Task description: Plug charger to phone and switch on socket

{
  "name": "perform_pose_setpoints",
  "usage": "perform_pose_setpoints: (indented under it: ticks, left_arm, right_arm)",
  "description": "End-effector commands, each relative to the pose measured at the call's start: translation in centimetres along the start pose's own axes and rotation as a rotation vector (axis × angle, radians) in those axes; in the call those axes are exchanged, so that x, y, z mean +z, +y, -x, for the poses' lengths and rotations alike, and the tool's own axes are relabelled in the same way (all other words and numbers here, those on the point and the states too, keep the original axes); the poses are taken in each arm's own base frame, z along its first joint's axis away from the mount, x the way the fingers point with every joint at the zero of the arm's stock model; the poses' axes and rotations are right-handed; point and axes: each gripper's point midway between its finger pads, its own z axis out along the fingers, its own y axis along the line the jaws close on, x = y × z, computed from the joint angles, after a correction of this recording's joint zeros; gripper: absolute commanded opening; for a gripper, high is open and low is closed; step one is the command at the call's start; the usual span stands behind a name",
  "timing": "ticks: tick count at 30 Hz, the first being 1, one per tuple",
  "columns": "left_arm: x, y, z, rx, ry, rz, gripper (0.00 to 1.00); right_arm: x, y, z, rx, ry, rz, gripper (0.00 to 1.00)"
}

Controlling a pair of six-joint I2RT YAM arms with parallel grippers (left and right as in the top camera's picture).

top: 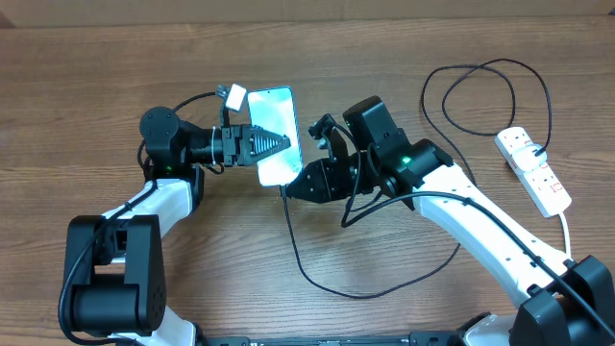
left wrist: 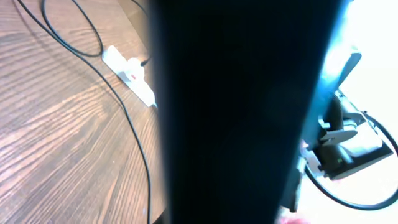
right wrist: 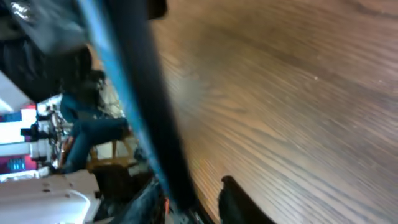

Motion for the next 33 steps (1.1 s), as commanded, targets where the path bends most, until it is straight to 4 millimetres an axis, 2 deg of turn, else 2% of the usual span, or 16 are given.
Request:
perform_pose_setpoints:
  ticks: [1, 6, 10, 14, 17, 20, 26, 30, 32, 33]
  left_arm:
    - [0.2, -0.2, -0.3, 0.040, 0.012, -0.006, 0.04]
    - [0.2, 0.0, 0.2, 0.050, -0.020, 0.007, 0.04]
    - [0.2, 0.0, 0.4, 0.055, -0.027, 0.010, 0.04]
    - [0.2, 0.1, 0.5, 0.053, -0.033, 0.013, 0.04]
    - [0.2, 0.1, 0.6, 0.053, -0.042, 0.016, 0.04]
    - [0.2, 0.2, 0.8, 0.049, -0.050, 0.020, 0.04]
    - [0.2, 0.2, 0.8, 0.049, -0.050, 0.020, 0.04]
    - [0.2, 0.2, 0.8, 0.049, -0.050, 0.020, 0.04]
    - [0.2, 0.2, 0.8, 0.049, -0.050, 0.020, 0.04]
    - [0.2, 0.2, 0.8, 0.049, -0.050, 0.020, 0.04]
  right_arm:
    - [-0.6, 0.1, -0.1, 0.001, 0.000, -0.016, 0.36]
    - [-1.0, 0.0, -1.8, 0.051, 0.053, -0.023, 0.51]
    - [-0.3, 0.9, -2.5, 0.028, 0.078, -0.015, 0.56]
    - [0.8, 1.5, -2.1, -0.026, 0.045, -0.045, 0.63]
    - [1.2, 0.1, -1.0, 0.044, -0.028, -0.162, 0.63]
    - [1.4, 0.1, -0.4, 0.052, -0.064, -0.183, 0.55]
    - [1.4, 0.8, 0.7, 0.042, -0.105, -0.158, 0.22]
    - [1.4, 0.8, 0.7, 0.045, -0.105, -0.157, 0.13]
    - [1.4, 0.8, 0.7, 0.045, -0.106, -0.156, 0.04]
    - [1.4, 0.8, 0.7, 0.044, -0.106, -0.156, 0.04]
